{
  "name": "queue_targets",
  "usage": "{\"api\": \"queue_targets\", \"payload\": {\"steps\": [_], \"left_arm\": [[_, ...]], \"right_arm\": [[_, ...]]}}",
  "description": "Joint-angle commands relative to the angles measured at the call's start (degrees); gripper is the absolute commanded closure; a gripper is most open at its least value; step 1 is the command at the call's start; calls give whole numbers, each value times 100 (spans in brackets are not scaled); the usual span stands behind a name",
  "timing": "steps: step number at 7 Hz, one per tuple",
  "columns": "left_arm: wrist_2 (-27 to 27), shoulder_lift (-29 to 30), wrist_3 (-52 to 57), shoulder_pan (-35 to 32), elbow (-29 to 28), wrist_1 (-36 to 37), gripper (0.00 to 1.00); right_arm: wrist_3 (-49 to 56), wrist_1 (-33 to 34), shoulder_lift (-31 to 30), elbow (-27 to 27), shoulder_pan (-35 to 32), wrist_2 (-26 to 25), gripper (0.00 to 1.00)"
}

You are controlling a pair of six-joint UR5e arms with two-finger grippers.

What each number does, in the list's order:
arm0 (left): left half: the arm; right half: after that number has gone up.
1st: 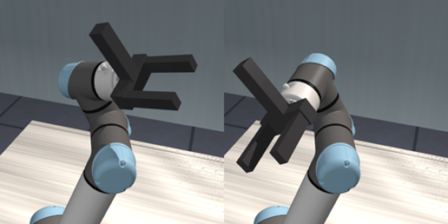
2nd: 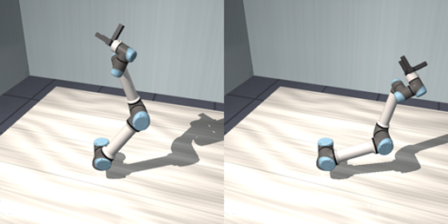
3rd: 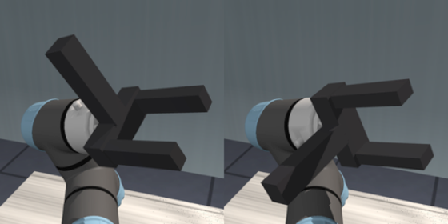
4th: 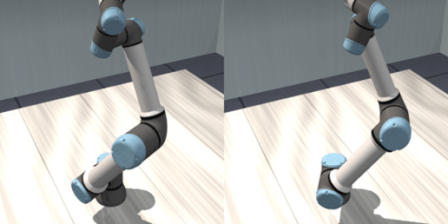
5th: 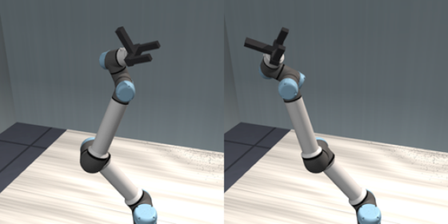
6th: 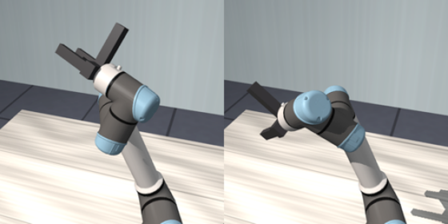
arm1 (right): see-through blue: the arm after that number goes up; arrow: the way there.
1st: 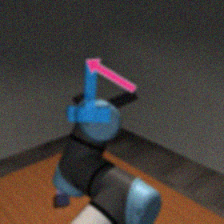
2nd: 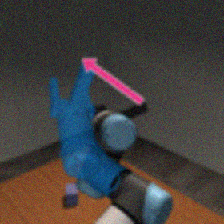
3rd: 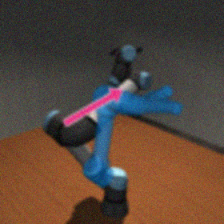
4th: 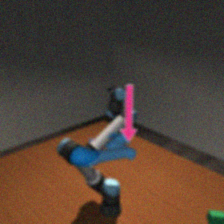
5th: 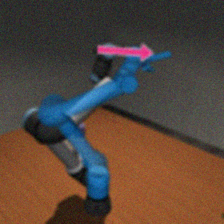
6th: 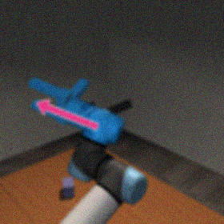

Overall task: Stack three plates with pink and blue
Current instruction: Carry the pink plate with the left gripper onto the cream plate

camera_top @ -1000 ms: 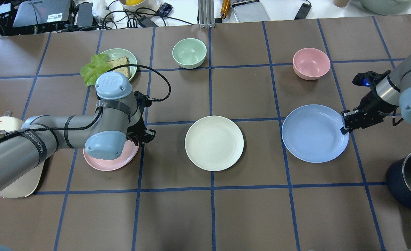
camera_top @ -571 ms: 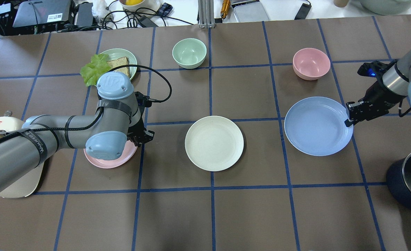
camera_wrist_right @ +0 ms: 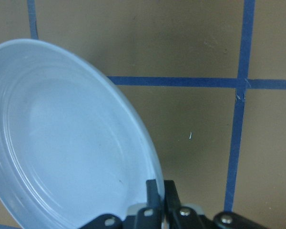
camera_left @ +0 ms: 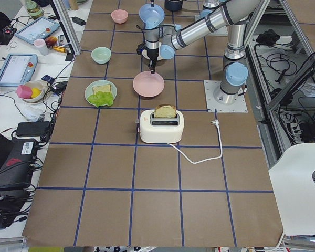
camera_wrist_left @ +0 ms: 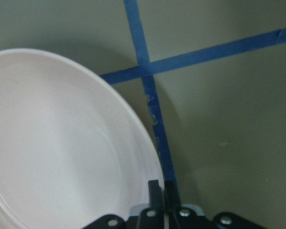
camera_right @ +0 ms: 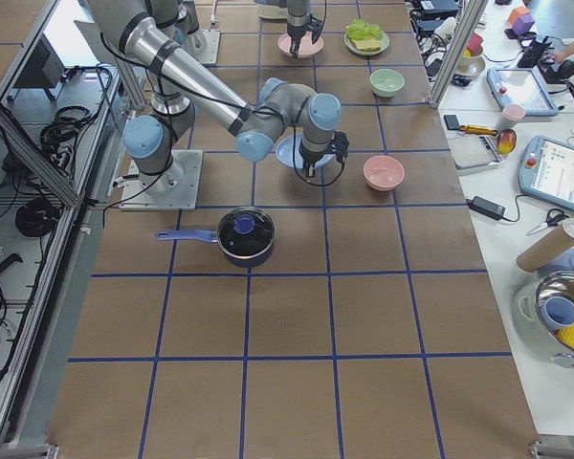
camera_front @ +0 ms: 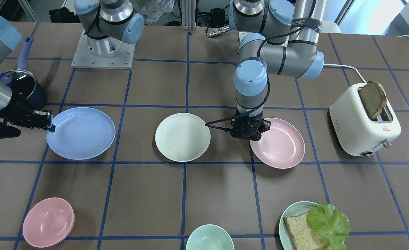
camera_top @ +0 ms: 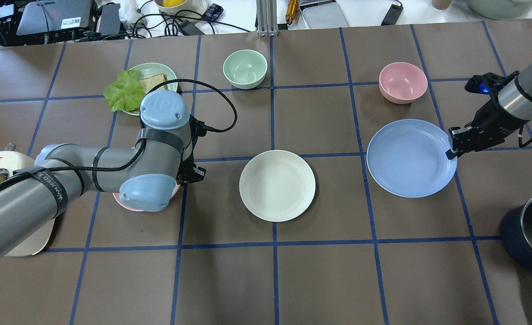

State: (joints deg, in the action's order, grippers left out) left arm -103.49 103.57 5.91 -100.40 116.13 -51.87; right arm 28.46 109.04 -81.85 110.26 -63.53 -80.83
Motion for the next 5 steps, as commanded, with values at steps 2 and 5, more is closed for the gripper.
{"api": "queue_targets", "payload": {"steps": [2, 5], "left_arm": [[-119, 172, -20, -935, -677, -139, 100], [-66, 409, -336, -1708, -1083, -394, 100]], "right_arm": [[-33, 65, -32, -5, -46, 6, 100], [-42, 56, -32, 4, -54, 6, 100]]}}
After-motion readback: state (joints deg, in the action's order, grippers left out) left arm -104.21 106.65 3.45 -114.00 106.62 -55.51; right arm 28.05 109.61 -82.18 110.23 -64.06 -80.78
